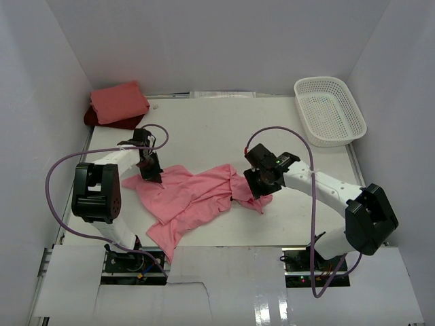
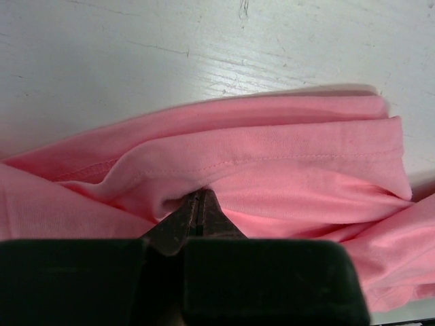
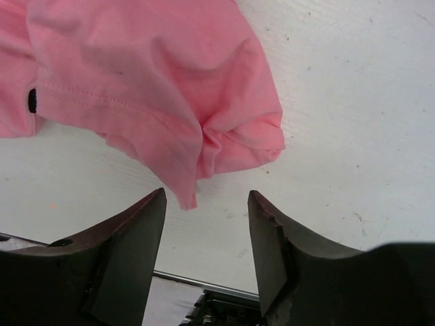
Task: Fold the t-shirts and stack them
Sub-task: Flatten out the tshirt
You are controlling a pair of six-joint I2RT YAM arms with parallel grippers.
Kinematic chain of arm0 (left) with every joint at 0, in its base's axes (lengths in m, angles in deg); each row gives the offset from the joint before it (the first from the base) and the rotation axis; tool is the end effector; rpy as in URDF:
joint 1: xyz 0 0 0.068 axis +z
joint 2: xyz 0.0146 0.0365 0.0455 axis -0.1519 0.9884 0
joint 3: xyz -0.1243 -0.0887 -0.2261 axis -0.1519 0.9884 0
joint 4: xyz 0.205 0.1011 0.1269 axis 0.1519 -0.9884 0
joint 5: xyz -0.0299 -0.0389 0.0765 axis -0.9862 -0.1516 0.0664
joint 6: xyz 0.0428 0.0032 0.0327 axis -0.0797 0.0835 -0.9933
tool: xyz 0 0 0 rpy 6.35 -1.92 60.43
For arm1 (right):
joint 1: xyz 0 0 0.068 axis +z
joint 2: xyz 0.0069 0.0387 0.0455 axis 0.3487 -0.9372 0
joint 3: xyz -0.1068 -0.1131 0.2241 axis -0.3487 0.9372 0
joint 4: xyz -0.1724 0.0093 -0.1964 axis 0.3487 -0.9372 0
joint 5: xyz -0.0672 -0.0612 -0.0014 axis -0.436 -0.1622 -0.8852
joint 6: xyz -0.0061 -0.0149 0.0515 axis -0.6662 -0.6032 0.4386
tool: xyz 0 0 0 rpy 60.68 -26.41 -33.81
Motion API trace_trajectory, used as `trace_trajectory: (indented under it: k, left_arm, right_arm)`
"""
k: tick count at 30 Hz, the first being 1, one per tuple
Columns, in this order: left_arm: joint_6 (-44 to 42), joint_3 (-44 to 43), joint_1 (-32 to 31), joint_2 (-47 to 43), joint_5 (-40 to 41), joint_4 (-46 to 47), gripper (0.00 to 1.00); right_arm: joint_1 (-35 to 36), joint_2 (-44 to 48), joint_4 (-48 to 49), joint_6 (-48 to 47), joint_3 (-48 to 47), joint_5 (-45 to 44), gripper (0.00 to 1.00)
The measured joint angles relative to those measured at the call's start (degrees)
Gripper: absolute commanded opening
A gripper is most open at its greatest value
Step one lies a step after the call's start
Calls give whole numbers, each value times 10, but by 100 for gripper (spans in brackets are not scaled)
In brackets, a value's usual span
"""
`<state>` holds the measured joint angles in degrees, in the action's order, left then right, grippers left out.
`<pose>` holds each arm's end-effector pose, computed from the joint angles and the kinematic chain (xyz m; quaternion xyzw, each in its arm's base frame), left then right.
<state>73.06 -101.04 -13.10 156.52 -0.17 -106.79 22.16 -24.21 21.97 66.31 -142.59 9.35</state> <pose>0.3081 -0.0270 0.1613 -0.1383 0.9818 -0.0740 0.1074 0.2064 0.1812 0.2285 -0.2084 0.9544 0.0201 0.2127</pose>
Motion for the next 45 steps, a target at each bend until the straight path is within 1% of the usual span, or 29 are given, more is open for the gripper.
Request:
trace_trajectory:
  k: [3, 10, 15, 24, 25, 26, 27, 28, 32, 34, 36, 39, 42, 45]
  left_arm:
    - [0, 0, 1, 0, 1, 0, 0]
    - [0, 0, 1, 0, 1, 0, 0]
    - [0, 0, 1, 0, 1, 0, 0]
    - [0, 0, 1, 0, 1, 0, 0]
    - [0, 0, 1, 0, 1, 0, 0]
    - [0, 0, 1, 0, 1, 0, 0]
    - [0, 0, 1, 0, 1, 0, 0]
    - [0, 0, 1, 0, 1, 0, 0]
    - [0, 0, 1, 0, 1, 0, 0]
    - [0, 0, 1, -1, 2, -1, 0]
    - [0, 0, 1, -1, 3, -1, 0]
    - [1, -2, 1, -1, 3, -3, 0]
    - [5, -12, 2, -1, 3, -6, 0]
    - [14, -49, 10, 0, 1, -20, 1]
  right_arm:
    - [10, 2, -3, 2, 7, 2, 54]
    - [40, 6, -7, 3, 49, 3, 54]
    - [48, 5, -2, 3, 78, 15, 51]
    - [48, -19, 46, 2, 83, 29, 45]
    - [48, -22, 50, 2, 83, 30, 42]
    - [48, -25, 55, 1, 83, 30, 37]
    - [48, -26, 59, 0, 83, 31, 14]
    - [48, -28, 61, -4, 83, 31, 8]
    - [48, -33, 64, 1, 83, 28, 8]
    - [48, -33, 44, 0, 66, 15, 8]
    - [45, -34, 18, -7, 21, -3, 8]
    - [30, -66, -14, -30, -120, -21, 8]
    - [4, -145, -29, -59, -327, -10, 8]
    - [-14, -266, -55, -82, -562, 21, 8]
